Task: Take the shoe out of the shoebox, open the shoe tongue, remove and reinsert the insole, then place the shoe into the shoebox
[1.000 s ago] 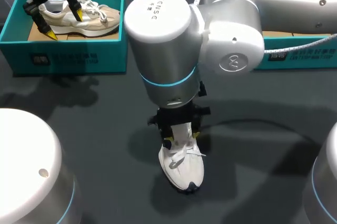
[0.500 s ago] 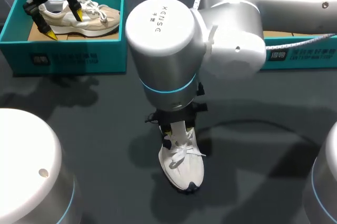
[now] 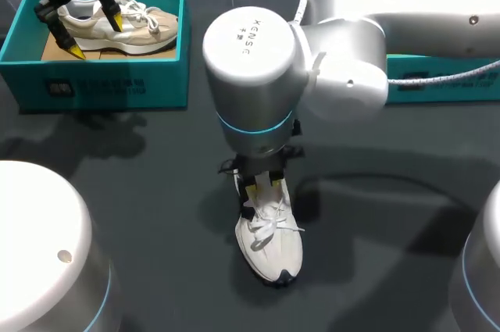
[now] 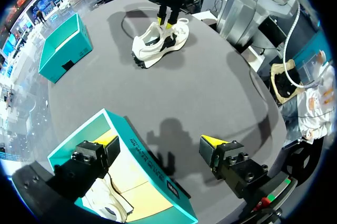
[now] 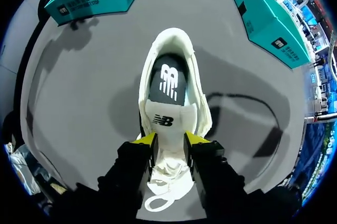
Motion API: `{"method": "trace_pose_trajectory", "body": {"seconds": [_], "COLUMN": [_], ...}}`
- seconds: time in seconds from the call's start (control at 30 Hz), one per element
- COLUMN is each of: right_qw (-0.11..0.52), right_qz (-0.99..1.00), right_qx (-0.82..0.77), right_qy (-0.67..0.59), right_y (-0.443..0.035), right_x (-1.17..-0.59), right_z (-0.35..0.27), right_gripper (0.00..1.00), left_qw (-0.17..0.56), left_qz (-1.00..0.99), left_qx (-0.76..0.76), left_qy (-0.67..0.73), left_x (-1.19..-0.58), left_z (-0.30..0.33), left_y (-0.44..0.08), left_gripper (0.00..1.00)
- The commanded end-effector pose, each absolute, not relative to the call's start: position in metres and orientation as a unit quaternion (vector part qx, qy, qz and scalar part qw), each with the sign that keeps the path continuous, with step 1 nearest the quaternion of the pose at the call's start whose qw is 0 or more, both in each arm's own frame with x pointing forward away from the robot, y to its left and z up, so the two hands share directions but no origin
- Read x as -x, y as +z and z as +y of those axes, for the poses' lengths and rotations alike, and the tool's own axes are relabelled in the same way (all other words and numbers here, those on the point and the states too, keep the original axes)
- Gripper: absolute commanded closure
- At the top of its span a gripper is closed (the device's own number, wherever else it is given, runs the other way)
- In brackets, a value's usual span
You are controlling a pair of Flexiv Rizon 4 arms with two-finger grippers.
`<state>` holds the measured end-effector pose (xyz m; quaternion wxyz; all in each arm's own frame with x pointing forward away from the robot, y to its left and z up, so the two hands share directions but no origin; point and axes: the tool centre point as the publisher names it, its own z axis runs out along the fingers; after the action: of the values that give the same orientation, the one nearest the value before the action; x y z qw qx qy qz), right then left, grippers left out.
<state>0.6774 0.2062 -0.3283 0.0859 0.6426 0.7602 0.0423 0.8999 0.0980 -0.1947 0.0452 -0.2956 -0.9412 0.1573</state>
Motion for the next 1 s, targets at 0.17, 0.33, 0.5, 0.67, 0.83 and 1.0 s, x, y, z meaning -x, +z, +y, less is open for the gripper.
{"method": "trace_pose_trajectory", "body": {"seconds": [0.17,0.33,0.5,0.67,0.83,1.0], "right_qw": [0.077,0.1,0.085,0.058,0.039,0.069], "right_qz": [0.772,0.78,0.792,0.806,0.809,0.821], "right_qx": [-0.628,-0.615,-0.601,-0.583,-0.582,-0.562], "right_qy": [0.061,0.053,0.063,0.079,0.078,0.066], "right_y": [-0.33,-0.314,-0.326,-0.348,-0.354,-0.323], "right_x": [-0.69,-0.687,-0.698,-0.714,-0.718,-0.707], "right_z": [0.204,0.205,0.203,0.204,0.205,0.208], "right_gripper": [0.73,0.71,0.7,0.7,0.71,0.71], "left_qw": [0.046,0.046,0.046,0.046,0.046,0.046], "left_qz": [-0.941,-0.941,-0.941,-0.941,-0.941,-0.941], "left_qx": [0.296,0.296,0.296,0.296,0.296,0.296], "left_qy": [0.156,0.156,0.156,0.156,0.156,0.156], "left_x": [-0.9,-0.9,-0.9,-0.9,-0.9,-0.9], "left_z": [0.098,0.098,0.098,0.098,0.098,0.098], "left_y": [-0.195,-0.195,-0.195,-0.195,-0.195,-0.195], "left_gripper": [0.0,0.0,0.0,0.0,0.0,0.0]}}
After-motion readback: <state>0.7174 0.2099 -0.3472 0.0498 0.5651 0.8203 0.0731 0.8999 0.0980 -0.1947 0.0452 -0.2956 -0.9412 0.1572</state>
